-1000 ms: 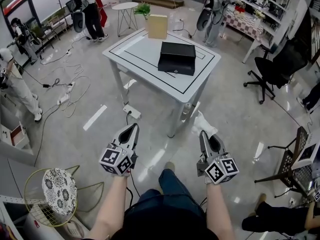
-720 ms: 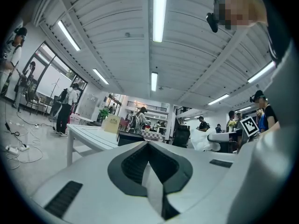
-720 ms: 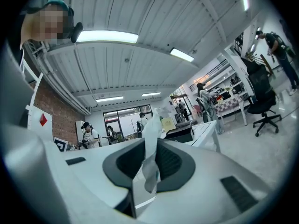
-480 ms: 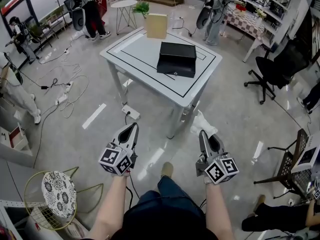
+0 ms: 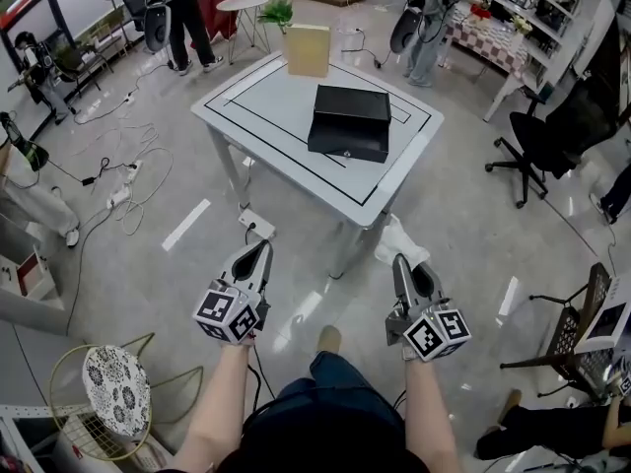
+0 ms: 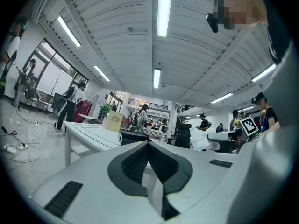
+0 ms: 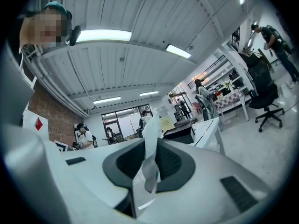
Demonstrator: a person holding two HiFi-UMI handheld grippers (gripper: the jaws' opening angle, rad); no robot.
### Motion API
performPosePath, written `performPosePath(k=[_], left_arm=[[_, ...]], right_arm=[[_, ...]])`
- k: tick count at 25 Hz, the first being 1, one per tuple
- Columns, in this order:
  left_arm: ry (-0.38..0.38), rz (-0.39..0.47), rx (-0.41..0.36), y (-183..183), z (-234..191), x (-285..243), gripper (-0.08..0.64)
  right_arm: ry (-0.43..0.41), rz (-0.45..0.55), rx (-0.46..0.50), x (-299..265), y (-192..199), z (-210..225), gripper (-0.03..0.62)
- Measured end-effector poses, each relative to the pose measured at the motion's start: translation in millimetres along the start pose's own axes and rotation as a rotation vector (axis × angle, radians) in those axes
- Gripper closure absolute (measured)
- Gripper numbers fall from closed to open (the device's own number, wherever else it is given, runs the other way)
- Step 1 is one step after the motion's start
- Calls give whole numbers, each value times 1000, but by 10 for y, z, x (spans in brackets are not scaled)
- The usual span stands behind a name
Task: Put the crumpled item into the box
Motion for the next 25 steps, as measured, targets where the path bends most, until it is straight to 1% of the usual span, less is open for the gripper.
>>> performPosePath(k=[13, 17, 25], left_arm=[[-35, 3, 5, -13, -360, -671, 560], [-36, 6, -1, -33, -407, -879, 560], [-51, 6, -9, 24, -505, -1227, 560]], right_arm=[[-25, -21, -15, -755, -51, 401, 534], [-32, -16, -20, -949, -111, 540, 534], [-52, -29, -27, -1253, -86, 823, 534]])
Point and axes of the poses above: the fingertips, and each gripper's own axes: x backward along the fingers, z to its right, y out of its underside, the point moved 2 cm from there along x, backward along the fingers, and after that the axes turned 7 degrees about z, right-handed, at the moved point
